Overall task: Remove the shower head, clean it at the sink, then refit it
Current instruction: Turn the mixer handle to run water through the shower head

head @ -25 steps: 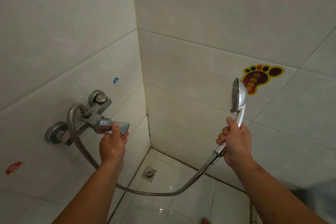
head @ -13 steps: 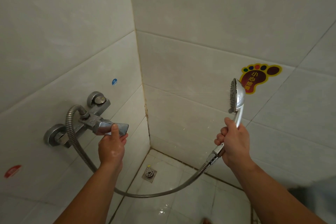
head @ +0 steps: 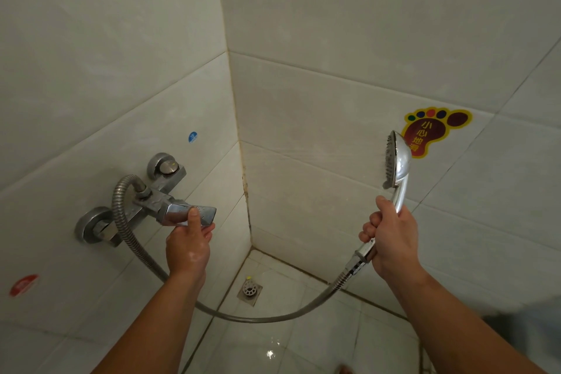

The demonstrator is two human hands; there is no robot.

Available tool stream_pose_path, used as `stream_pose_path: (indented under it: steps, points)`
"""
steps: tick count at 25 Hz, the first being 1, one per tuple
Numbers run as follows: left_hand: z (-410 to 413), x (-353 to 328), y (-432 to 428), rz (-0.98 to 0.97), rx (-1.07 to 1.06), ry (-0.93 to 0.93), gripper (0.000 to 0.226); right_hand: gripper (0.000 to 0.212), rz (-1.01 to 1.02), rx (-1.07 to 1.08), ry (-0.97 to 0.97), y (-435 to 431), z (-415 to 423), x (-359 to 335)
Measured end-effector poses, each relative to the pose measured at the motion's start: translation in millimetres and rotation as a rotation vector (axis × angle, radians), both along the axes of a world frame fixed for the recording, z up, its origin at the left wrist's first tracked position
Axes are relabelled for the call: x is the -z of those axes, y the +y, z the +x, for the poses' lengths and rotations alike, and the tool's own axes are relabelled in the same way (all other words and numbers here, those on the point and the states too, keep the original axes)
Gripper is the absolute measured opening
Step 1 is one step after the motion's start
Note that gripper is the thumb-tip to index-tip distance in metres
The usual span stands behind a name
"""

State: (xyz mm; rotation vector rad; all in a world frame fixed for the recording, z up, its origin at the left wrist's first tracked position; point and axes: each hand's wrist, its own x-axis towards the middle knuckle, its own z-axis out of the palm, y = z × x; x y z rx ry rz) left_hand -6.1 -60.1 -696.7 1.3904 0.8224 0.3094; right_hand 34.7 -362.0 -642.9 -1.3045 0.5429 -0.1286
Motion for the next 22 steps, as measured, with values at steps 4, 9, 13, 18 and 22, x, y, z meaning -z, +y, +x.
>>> stream_pose_path:
  steps: [4, 9, 13, 18, 22]
  points:
    - [1, 3, 2, 0.017, 0.012, 0.008, 0.054, 0.020, 0.006, -0.003, 0.001, 1, -1, -1]
    - [2, 8, 4, -0.030, -0.002, -0.020, 0.053, 0.021, 0.017, -0.008, 0.002, 1, 0, 0]
    - [4, 10, 4, -0.062, -0.013, -0.029, 0.050, 0.017, 0.000, -0.006, 0.011, 0, 0, 1]
    - [3, 12, 5, -0.060, -0.034, -0.009, 0.040, 0.019, 0.001, -0.004, 0.019, 0, 2, 5]
    - [4, 12, 8, -0.116, -0.050, -0.036, 0.011, 0.018, -0.017, -0.020, 0.030, 3, 5, 6]
